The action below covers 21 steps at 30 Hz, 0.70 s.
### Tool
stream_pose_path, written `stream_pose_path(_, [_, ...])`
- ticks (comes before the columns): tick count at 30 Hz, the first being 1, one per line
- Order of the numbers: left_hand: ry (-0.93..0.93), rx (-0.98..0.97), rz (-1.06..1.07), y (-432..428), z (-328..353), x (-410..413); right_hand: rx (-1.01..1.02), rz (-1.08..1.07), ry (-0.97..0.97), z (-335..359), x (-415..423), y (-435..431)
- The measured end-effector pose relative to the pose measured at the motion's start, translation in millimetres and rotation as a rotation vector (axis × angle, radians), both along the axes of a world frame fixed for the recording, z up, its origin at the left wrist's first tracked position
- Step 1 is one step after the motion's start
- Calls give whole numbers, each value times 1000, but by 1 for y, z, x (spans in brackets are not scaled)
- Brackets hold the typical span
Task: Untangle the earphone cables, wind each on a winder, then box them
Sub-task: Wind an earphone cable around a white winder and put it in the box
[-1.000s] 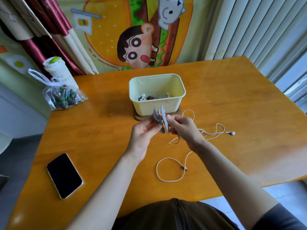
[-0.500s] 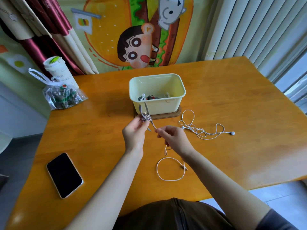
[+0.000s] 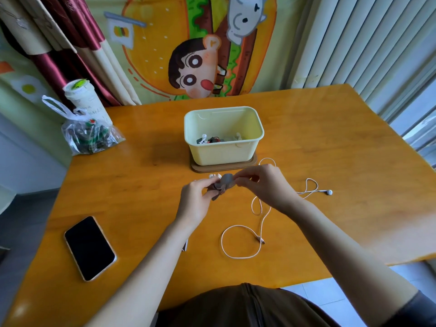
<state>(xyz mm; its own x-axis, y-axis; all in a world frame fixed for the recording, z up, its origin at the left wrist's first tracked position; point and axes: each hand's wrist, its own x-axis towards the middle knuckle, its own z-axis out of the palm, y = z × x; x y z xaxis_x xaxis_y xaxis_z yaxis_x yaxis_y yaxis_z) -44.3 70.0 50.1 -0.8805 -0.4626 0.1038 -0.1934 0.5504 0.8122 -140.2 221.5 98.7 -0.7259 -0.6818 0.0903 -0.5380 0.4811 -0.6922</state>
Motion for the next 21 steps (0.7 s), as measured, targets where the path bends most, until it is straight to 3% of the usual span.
stream_pose_path(8, [-18,302,-210,7,9,7,-105,-126,-133,-10,-17,5])
stream_pose_path(13, [157,739,-91,13,17,2,-356,-179,-460,-13,-9,3])
stream_pose_path(21, [252,1108,-49,19,18,-6,-450,-269,-739,-15,6,-12])
